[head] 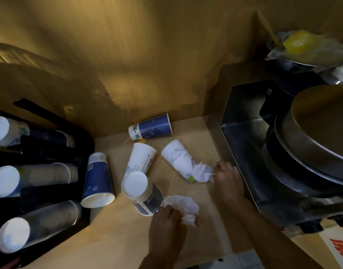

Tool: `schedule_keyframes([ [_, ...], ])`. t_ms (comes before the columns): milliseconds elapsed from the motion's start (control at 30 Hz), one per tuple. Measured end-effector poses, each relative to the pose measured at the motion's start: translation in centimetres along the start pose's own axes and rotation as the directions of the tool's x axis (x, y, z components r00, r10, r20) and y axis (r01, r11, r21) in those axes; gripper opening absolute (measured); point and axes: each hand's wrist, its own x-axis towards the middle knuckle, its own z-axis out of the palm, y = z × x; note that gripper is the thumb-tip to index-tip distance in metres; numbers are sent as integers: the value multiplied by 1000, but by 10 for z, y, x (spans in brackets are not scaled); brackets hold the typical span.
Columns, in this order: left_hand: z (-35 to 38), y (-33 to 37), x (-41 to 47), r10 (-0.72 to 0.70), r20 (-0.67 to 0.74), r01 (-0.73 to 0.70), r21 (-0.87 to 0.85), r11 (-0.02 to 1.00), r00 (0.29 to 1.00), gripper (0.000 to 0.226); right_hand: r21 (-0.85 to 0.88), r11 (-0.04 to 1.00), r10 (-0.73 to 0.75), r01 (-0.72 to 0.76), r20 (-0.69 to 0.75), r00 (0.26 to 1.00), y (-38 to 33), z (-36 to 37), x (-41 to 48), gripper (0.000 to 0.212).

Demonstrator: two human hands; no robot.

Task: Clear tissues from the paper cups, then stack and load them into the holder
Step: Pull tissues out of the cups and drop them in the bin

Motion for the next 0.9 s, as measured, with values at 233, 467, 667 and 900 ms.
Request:
schedule_keyframes([
  [233, -61, 40, 12, -88, -282, -16, -347, 938, 955, 14, 255, 966, 92, -38, -201, 975, -6, -41, 27, 12],
  [467, -159, 43, 27, -212, -625, -137, -462, 876, 751, 8, 374, 910, -3, 181, -428, 904, -33, -115, 38, 9],
  [667, -202, 10, -4, -330, -725, -156, -514, 843, 605, 16, 488, 823, -65, 289, -425, 903, -82, -144, 19, 15],
  [900, -235, -49, -98, -400, -797, -155, -512, 845, 452, 18, 547, 665, -185, 509, -540, 821, -184, -183, -29, 11],
])
